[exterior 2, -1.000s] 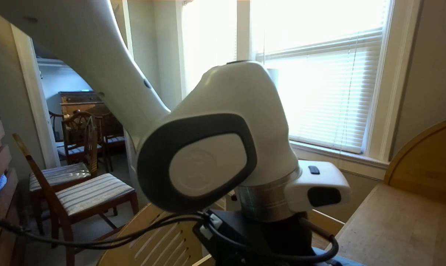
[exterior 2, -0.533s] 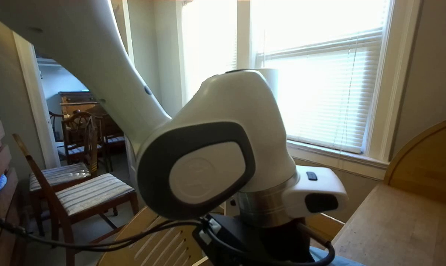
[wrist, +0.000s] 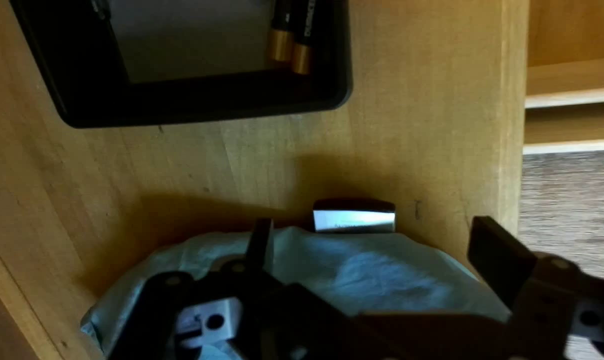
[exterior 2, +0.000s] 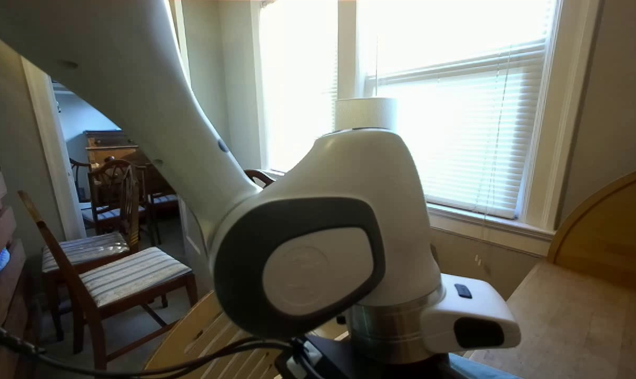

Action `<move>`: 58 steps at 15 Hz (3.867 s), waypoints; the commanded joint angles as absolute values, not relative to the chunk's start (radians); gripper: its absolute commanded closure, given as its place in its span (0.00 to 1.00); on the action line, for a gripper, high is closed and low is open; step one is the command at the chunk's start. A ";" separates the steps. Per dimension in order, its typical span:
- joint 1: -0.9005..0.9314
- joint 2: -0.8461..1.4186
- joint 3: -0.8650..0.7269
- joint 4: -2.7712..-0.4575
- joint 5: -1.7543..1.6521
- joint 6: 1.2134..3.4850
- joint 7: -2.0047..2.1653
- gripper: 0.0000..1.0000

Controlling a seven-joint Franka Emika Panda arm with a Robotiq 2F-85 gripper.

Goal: Put the remote inside the drawer

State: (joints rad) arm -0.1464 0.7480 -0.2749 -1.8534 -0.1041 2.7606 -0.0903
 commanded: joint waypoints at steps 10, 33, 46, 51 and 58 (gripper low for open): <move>-0.179 0.927 -0.262 -1.604 -0.145 2.554 -0.114 0.00; -0.200 1.019 -0.260 -1.584 -0.126 2.806 -0.094 0.04; -0.208 0.921 -0.225 -1.637 -0.084 2.712 -0.008 0.69; -0.307 0.765 -0.080 -1.662 -0.037 2.579 -0.155 0.69; -0.357 0.679 -0.027 -1.628 0.068 2.378 -0.240 0.69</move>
State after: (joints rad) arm -0.3302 0.7179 -0.0518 -1.6129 0.0139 2.4443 -0.1867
